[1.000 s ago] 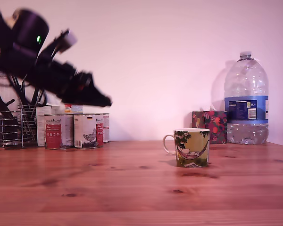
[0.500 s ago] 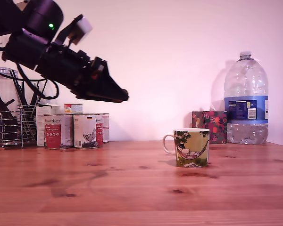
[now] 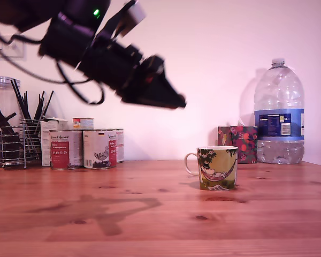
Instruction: Pick up the coffee capsules from the table one by one and drop them inside the nearest coffee cup
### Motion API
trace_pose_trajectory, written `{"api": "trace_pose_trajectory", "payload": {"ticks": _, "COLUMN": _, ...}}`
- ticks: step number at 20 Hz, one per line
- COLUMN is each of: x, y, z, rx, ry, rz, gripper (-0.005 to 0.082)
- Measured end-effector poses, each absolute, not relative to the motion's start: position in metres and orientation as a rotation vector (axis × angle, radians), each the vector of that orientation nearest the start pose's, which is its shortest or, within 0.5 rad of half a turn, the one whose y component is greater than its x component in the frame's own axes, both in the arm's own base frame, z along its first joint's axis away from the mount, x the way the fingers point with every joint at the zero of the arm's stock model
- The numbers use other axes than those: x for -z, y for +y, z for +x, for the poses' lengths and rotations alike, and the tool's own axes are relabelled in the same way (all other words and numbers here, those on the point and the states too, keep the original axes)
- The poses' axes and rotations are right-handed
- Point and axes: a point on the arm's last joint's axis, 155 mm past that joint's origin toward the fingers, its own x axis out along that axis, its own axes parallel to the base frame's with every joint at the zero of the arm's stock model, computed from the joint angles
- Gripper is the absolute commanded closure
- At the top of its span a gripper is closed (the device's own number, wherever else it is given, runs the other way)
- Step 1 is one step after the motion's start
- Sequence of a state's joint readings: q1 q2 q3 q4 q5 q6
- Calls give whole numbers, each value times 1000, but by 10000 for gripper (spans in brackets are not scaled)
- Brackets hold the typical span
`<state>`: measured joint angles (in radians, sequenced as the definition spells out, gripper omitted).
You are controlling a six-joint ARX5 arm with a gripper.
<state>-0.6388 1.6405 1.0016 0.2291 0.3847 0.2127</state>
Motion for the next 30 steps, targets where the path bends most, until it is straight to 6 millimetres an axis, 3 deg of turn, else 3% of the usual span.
{"api": "trace_pose_trajectory", "payload": {"ticks": 3, "x": -205, "y": -358, "z": 364, "rx": 1049, "ry": 274, "rz": 241, "gripper": 624}}
{"api": "trace_pose_trajectory", "payload": {"ticks": 5, "x": -211, "y": -366, "z": 377, "rx": 1043, "ry": 278, "rz": 242, "gripper": 624}}
{"api": "trace_pose_trajectory", "payload": {"ticks": 11, "x": -166, "y": -388, "z": 407, "rx": 1048, "ry": 468, "rz": 264, "gripper": 624}}
{"api": "trace_pose_trajectory", "payload": {"ticks": 17, "x": -171, "y": -408, "z": 435, "rx": 1047, "ry": 504, "rz": 266, "gripper": 623}}
{"api": "trace_pose_trajectory", "payload": {"ticks": 20, "x": -158, "y": -415, "z": 443, "rx": 1047, "ry": 542, "rz": 268, "gripper": 622}}
{"api": "trace_pose_trajectory", "payload": {"ticks": 25, "x": -118, "y": -421, "z": 444, "rx": 1051, "ry": 631, "rz": 278, "gripper": 622}}
{"api": "trace_pose_trajectory", "payload": {"ticks": 30, "x": -116, "y": -426, "z": 440, "rx": 1059, "ry": 636, "rz": 284, "gripper": 621}}
